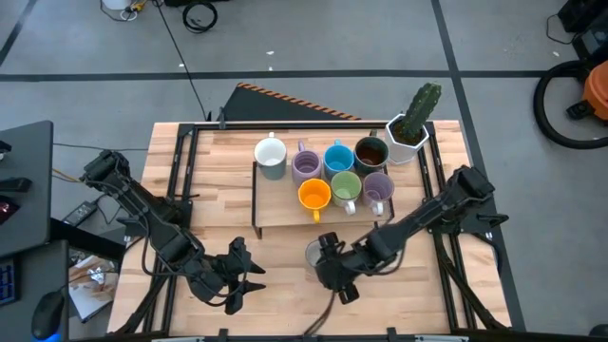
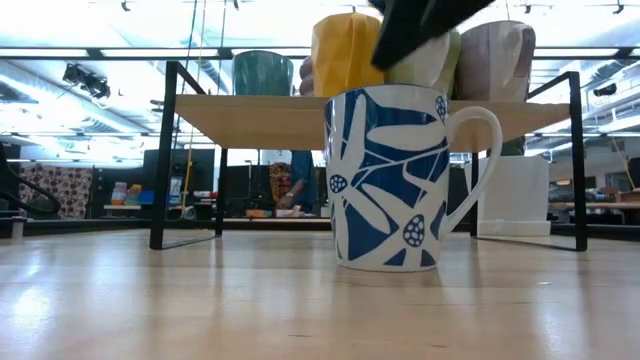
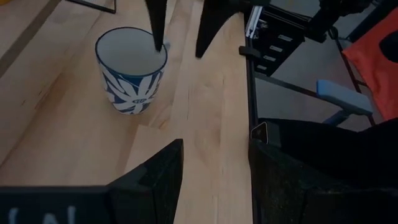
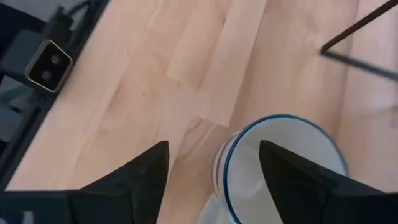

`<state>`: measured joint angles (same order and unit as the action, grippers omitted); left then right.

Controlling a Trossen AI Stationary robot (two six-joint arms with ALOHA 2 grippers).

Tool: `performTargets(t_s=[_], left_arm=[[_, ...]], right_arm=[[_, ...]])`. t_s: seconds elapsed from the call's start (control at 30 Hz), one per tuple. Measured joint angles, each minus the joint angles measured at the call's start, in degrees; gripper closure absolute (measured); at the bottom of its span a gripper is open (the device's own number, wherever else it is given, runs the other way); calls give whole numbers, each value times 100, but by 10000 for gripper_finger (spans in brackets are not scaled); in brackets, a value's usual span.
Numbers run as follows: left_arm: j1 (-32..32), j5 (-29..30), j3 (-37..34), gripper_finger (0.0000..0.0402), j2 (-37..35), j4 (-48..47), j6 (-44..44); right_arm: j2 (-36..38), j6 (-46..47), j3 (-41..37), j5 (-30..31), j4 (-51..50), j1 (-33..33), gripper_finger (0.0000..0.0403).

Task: Place coffee mugs
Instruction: Put the white mug on the shelf

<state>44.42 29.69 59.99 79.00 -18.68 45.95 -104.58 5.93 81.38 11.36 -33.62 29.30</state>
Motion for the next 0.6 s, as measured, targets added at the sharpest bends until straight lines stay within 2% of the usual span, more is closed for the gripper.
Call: performTargets(t_s=[0.3,0.47,0.6], left_arm=[[47,-145,0,214,0,-21,22],[52,-149,2,214,0,-22,33],[46,-146,1,214,0,-25,37]], right_arm=[[523,452,-75,592,-566,530,135],[930,1240,-830,1197,-673,1052,136],[1398,1939,-1565,1820,-365,1399,136]])
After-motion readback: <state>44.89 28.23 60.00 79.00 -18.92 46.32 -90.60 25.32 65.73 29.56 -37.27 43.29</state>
